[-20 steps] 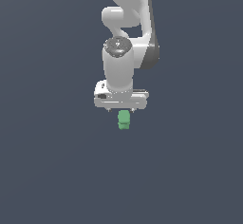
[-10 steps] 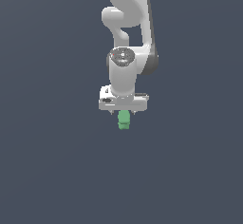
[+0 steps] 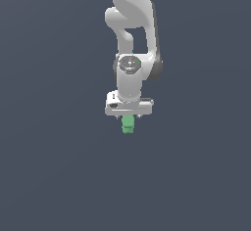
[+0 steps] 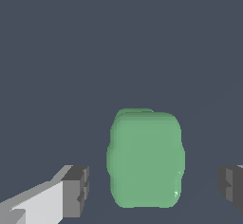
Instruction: Pick up the object and move it to a goal position.
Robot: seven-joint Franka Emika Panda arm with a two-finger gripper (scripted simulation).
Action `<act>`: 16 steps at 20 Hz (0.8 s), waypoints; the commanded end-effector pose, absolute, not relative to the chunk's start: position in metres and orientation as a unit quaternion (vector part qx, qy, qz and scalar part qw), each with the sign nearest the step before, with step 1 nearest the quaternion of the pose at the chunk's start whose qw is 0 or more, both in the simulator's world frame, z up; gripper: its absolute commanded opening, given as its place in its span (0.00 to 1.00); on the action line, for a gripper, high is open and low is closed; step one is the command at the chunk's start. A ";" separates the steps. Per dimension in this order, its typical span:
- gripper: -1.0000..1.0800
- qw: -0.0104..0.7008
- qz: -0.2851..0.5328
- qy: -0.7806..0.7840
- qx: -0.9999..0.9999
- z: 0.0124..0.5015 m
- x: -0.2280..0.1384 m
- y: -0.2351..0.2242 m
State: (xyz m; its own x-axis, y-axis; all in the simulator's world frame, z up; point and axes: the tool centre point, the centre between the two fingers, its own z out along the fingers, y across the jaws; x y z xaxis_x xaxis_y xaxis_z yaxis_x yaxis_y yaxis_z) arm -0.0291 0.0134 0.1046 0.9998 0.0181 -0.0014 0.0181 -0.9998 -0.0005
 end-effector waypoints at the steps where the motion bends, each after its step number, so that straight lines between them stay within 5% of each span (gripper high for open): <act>1: 0.96 0.000 0.001 -0.009 -1.000 0.105 -0.029 0.013; 16: 0.96 0.000 0.000 -0.010 -1.000 0.056 -0.030 0.013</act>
